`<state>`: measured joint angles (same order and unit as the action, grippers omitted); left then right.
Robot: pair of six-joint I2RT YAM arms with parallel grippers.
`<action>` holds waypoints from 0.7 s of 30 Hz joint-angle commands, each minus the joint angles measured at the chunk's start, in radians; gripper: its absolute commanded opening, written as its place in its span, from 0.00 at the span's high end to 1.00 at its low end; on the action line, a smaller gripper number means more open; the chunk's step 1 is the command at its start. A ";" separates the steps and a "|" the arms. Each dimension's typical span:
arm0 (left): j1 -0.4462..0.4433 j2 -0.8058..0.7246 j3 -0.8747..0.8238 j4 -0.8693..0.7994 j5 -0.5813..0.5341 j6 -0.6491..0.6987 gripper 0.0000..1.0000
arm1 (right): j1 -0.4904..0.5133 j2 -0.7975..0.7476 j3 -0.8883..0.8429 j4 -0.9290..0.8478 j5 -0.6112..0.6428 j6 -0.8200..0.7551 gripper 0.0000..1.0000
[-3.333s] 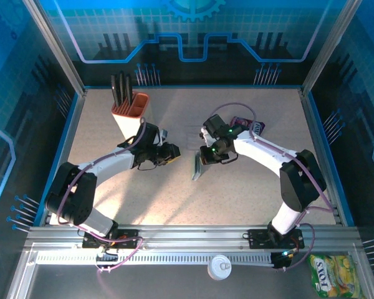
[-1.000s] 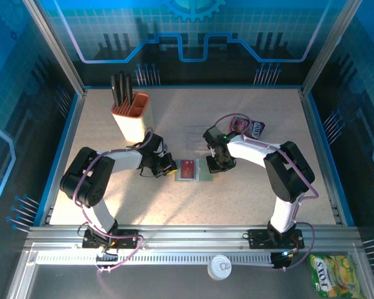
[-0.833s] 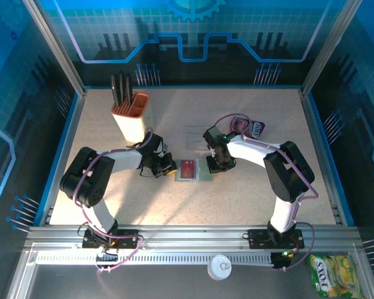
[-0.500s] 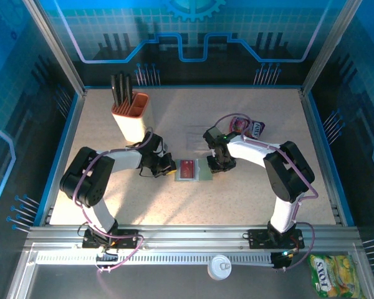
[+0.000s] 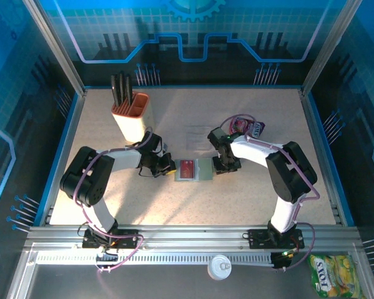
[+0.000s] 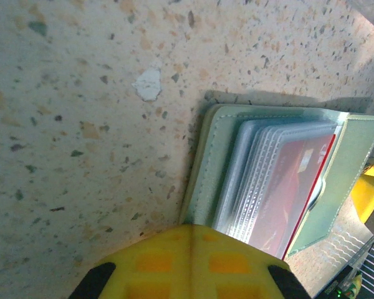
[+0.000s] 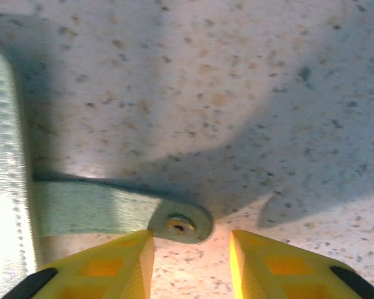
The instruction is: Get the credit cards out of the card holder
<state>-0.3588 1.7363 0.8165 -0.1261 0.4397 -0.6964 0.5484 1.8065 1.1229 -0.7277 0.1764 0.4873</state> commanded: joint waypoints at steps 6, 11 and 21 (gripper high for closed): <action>0.024 0.024 -0.015 -0.119 -0.072 0.027 0.96 | -0.030 -0.009 -0.021 -0.058 0.027 0.018 0.57; 0.029 0.012 -0.014 -0.124 -0.070 0.033 0.96 | -0.036 0.000 -0.024 -0.067 0.035 0.020 0.57; 0.033 -0.022 -0.007 -0.104 -0.027 0.037 0.95 | -0.044 -0.004 -0.016 -0.083 0.035 0.020 0.57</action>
<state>-0.3408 1.7290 0.8162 -0.1581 0.4347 -0.6781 0.5228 1.8065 1.1179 -0.7506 0.1799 0.4946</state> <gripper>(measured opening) 0.055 0.427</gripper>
